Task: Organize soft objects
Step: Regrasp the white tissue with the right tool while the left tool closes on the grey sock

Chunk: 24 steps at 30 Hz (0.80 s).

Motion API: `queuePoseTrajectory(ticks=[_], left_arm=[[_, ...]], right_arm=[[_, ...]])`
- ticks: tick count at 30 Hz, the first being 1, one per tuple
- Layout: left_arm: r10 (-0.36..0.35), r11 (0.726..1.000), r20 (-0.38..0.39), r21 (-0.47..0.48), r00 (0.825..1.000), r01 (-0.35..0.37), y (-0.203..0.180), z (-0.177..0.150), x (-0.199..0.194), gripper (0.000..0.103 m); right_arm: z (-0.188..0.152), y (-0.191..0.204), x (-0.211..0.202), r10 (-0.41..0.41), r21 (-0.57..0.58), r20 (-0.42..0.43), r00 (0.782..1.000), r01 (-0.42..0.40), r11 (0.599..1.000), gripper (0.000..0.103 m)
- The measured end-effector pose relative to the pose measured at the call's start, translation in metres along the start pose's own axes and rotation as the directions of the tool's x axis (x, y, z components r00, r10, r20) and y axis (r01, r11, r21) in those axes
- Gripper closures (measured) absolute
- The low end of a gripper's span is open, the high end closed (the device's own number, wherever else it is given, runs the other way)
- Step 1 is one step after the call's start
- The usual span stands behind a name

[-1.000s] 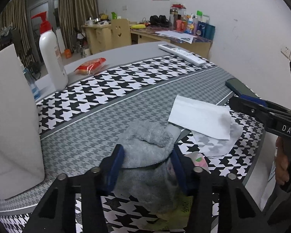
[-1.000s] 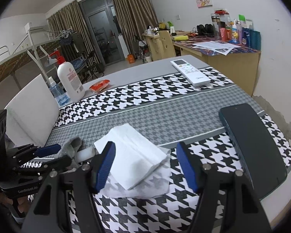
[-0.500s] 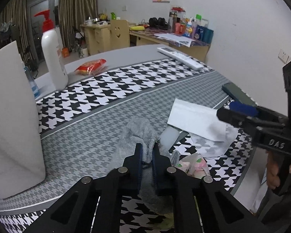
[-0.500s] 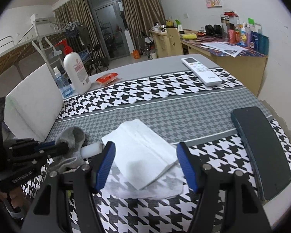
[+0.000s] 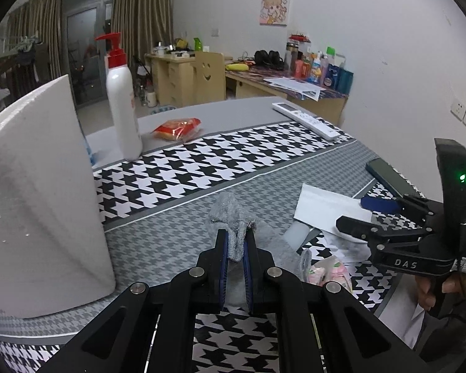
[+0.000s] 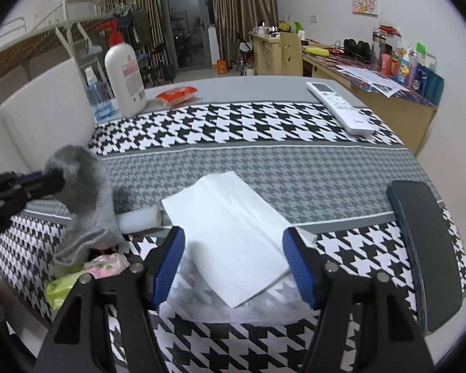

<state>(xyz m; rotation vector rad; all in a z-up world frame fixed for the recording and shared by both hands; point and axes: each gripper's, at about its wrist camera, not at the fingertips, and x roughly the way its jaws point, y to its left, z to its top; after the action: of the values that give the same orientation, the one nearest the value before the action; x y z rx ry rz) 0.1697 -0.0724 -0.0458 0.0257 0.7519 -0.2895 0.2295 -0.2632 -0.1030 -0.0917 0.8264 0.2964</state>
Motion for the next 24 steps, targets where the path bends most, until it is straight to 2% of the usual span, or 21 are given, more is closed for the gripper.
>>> queuePoseTrajectory(ticks=[6,14,16,17,18,19,21,24], left_arm=[[0.008,1.000,0.006,-0.007,1.000,-0.008,0.008,-0.003,-0.003,0.093],[-0.002,1.000,0.010,-0.011,1.000,0.002,0.010,-0.007,-0.006,0.093],[-0.004,1.000,0.007,-0.015,1.000,0.004,0.012,-0.008,-0.006,0.093],[-0.003,1.000,0.006,-0.018,1.000,0.003,0.013,-0.008,-0.005,0.093],[-0.004,1.000,0.006,-0.018,1.000,0.004,0.012,-0.008,-0.006,0.093],[-0.005,1.000,0.006,-0.019,1.000,0.005,0.012,-0.009,-0.006,0.093],[-0.006,1.000,0.009,-0.021,1.000,0.006,0.012,-0.008,-0.008,0.093],[-0.013,1.000,0.014,-0.023,1.000,0.014,0.013,-0.008,-0.009,0.093]], right_arm=[[0.001,0.001,0.008,-0.053,-0.019,-0.035,0.998,0.052,0.998,0.033],[0.003,0.003,0.013,-0.065,-0.026,-0.049,0.997,0.063,0.998,0.034],[0.003,0.004,0.012,-0.054,-0.033,-0.046,0.997,0.053,0.998,0.038],[0.003,0.005,0.012,-0.052,-0.036,-0.046,0.998,0.051,0.998,0.043],[0.004,0.006,0.012,-0.052,-0.036,-0.048,0.998,0.050,0.998,0.054],[0.004,0.005,0.011,-0.054,-0.033,-0.050,0.997,0.052,0.998,0.060],[0.006,0.000,0.011,-0.067,-0.010,-0.052,0.996,0.066,0.998,0.083],[0.006,-0.003,0.011,-0.058,0.002,-0.045,0.997,0.058,0.998,0.091]])
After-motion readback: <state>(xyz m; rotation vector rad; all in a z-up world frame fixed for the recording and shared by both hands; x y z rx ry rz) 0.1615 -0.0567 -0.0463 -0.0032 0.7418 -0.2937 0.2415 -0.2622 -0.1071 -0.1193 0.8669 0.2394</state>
